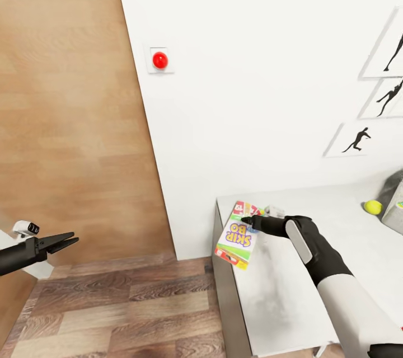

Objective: Put all the toys in the child's room - the three board games (two on the bed and one on the table), the two jigsaw puzzles on the table, and the tennis ball on the table - inside the toy box on the table in the child's room.

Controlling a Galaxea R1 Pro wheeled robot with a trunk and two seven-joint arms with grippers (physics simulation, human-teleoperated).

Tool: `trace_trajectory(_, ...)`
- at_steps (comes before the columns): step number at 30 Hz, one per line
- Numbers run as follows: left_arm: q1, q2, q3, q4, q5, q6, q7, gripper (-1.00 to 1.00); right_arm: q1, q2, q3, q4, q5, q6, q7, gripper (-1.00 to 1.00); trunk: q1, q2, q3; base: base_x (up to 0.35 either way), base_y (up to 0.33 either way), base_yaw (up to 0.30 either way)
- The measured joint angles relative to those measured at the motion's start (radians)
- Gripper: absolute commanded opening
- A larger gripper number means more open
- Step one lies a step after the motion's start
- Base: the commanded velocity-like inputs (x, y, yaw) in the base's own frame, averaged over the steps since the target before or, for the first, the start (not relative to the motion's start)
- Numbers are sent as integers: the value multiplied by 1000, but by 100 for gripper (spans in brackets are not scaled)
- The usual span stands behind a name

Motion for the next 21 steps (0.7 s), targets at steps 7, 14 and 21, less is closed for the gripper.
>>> trace_trajectory(7,0,0,0,0,0,0,0,100,37,-4,-5,-85,-10,24,16,100,0,0,11,0,0,-77)
trace_trajectory(14,0,0,-1,0,0,0,1,100,94,-13,-21,-214,-16,71,66,100,0,0,22,0,0,-77)
trace_trajectory(21,0,-1,-2,0,0,0,1,100,183,-23,-69,-382,-19,122,151,100,0,0,32,0,0,-77)
